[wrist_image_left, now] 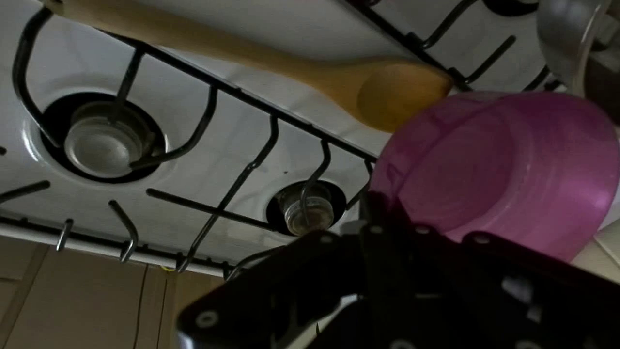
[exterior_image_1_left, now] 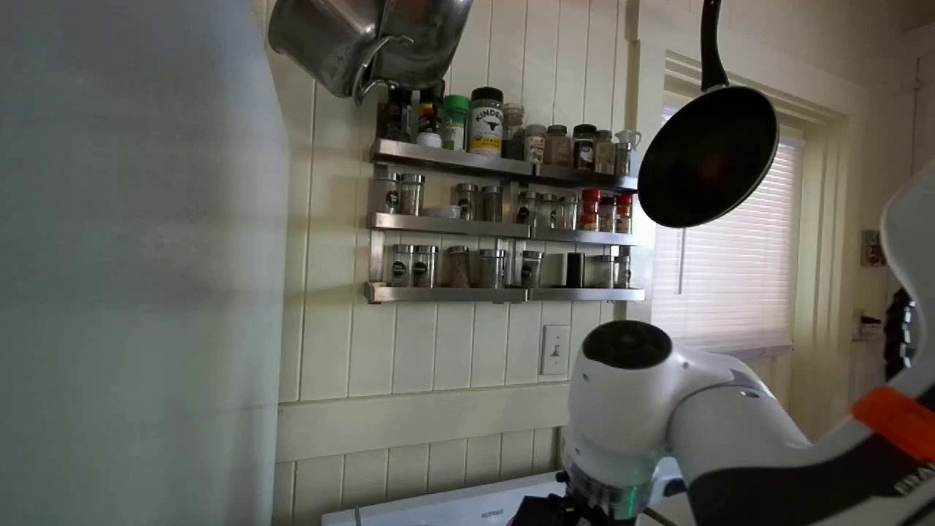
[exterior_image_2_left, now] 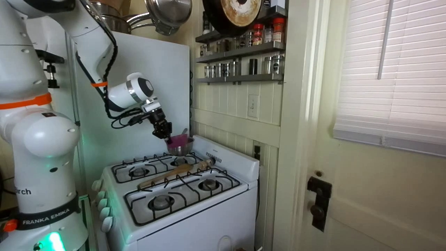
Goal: Take the purple bowl and silver spoon out of the silver bowl on the left.
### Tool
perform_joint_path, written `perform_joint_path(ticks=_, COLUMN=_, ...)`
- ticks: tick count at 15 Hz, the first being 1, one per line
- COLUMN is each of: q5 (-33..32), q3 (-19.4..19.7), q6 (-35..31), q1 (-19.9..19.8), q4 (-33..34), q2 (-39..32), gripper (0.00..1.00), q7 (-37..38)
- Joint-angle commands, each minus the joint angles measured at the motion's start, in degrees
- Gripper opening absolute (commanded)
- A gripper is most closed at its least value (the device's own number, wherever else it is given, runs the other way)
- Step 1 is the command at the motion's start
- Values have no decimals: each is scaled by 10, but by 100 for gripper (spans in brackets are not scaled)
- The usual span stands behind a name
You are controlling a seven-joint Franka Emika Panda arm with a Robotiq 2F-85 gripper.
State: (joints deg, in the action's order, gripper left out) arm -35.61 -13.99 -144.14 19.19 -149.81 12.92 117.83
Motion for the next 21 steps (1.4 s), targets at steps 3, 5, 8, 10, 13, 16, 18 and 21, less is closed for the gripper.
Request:
perform_joint_path(ticks=3, q5=-5, q3=-45, q6=-39, q1=-42, q4=-54, q2=48, gripper=1, q7=27)
perform_joint_path(ticks=5, q5=-5, q3=-46, q6=-23, q1=-69, q4=-39, q2=33, gripper=1, q7=36)
perform_joint_path(ticks=8, q5=8, q3=-31, q6=7, q1=-111, q4=-54, q2=40, gripper=1, q7=51)
perform_joint_path(ticks=10, q5=16, q3=-18, q6=24, q1=-138, q4=-62, q2=33, gripper=1, q7=54)
perform_joint_path(ticks=13, q5=23, q3=-3, q6=24, q1=-168, q4=-59, q2=7, gripper=1, q7=77)
perform_joint_path(ticks=16, q5=18, q3=15, q6=-14, q1=-191, q4=-67, q2=-9, gripper=1, q7=119)
perform_joint_path(ticks=18, q5=23, q3=32, q6=-52, q1=-201, q4=-74, q2=-20, gripper=1, q7=133)
perform_joint_path(ticks=21, q5=4, q3=42, q6=-116, q1=-214, q4=-77, q2=-46, gripper=1, q7=159)
